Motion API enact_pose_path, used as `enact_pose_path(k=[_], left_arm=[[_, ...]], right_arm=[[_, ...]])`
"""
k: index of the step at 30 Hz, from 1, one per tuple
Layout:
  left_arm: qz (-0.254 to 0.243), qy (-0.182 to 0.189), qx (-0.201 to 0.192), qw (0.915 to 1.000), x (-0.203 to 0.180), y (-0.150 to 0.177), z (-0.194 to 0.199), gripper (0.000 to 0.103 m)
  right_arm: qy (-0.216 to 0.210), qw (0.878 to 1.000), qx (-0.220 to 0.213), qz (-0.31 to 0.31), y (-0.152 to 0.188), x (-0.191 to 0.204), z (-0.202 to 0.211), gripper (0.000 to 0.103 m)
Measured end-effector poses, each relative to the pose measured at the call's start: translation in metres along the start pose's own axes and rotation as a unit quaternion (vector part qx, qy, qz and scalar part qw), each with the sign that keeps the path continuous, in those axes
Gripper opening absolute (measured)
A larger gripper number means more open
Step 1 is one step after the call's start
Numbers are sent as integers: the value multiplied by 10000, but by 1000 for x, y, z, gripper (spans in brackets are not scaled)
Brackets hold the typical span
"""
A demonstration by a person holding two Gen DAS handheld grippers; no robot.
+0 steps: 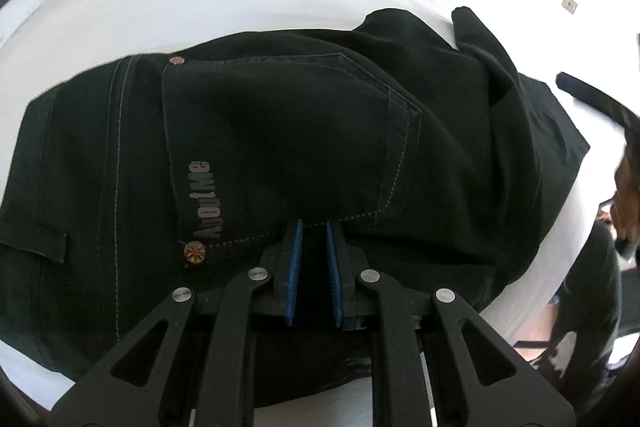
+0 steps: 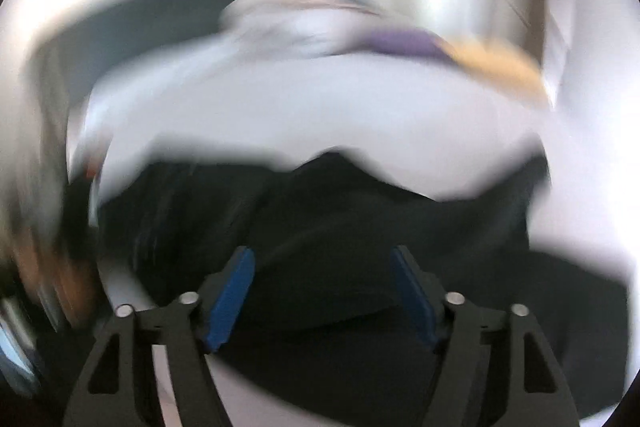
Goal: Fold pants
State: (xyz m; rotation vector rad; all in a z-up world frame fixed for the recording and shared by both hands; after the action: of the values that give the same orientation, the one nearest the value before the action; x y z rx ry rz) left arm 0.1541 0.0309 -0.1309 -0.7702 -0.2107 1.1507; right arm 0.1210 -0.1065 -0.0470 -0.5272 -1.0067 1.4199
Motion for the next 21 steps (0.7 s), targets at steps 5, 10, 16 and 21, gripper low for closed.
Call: enact_pose_path(k=[5, 10, 16, 21], left_arm=[[-6, -44, -26, 10000, 1, -2, -1, 12], [52, -104, -63, 9999, 4, 1, 1, 12], [39, -125, -101, 9999, 5, 3, 4, 12], [58, -137, -130, 9998, 5, 5, 6, 12]], right_arm=[[-76, 9418, 175, -3356, 0, -140, -20, 51], [-578, 9157, 696, -3915, 18, -143, -55, 51], [-928, 8992, 255, -4268, 5, -147, -61, 51], [-1308, 8853, -682, -4410, -44, -178, -48, 52]])
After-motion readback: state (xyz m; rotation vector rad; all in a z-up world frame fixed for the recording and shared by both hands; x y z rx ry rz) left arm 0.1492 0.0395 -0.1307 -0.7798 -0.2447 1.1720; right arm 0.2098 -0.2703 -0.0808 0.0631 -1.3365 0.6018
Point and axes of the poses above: each gripper's, at about its wrist camera, not at the fingertips, and z roughly against the way its jaws point, x to its left, y to its underside, the point moved 1 cm from there along -z, roughly the way its jaws point, and after that the axes turned 7 degrees about -x, right-handed, at the moved point
